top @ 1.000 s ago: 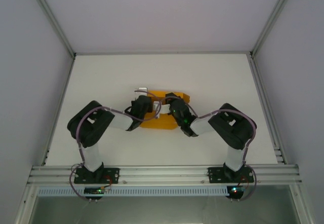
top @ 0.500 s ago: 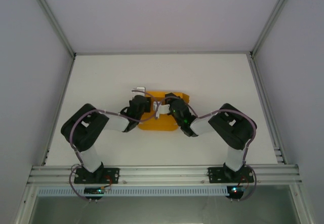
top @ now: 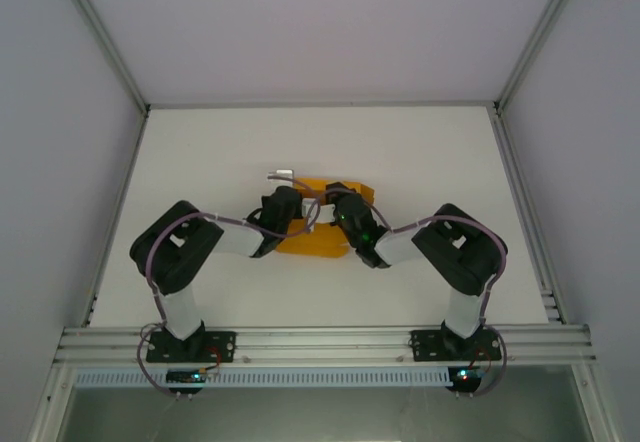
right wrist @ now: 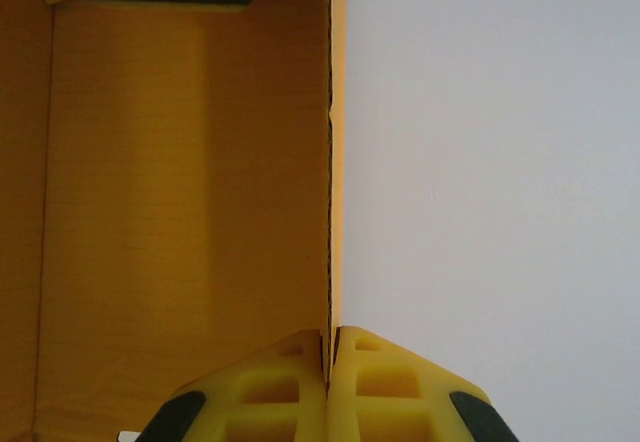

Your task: Assemble paper box

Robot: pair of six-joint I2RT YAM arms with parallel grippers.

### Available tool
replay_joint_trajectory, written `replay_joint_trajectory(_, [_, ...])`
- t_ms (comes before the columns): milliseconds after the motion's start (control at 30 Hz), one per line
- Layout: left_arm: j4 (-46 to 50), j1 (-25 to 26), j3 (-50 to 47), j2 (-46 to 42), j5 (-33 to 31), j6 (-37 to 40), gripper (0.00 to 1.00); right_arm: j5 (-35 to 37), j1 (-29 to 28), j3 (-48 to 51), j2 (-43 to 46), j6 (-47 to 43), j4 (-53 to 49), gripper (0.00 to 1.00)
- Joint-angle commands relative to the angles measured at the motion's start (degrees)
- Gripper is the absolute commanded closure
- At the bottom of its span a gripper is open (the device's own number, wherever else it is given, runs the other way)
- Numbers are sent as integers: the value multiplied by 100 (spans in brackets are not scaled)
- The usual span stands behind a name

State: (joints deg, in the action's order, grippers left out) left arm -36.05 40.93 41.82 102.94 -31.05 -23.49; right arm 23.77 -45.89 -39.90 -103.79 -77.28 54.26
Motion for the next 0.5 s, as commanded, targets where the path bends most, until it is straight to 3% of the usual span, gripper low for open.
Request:
replay_joint_trajectory(0, [273, -254, -2, 164, -1559, -534, 100, 64, 30, 219, 25, 248, -1224, 100])
replay_joint_trajectory(133, [278, -304, -134, 260, -1939, -598, 100, 77, 49, 204, 42, 279, -1303, 100])
replay_joint_trajectory(267, [282, -429, -213, 234, -1419, -640, 100, 69, 65, 193, 58, 363, -1328, 100])
replay_joint_trajectory(333, [-654, -373, -506, 113, -778, -49, 100, 59, 104, 160, 69, 515, -1280, 100])
replay_joint_trajectory(367, [-865, -322, -592, 27, -643, 49, 100, 74, 116, 127, 74, 599, -1232, 97])
replay_joint_trajectory(467, [-468, -214, -490, -300, -429, 81, 100, 172, 155, 0, 136, 892, -1093, 67])
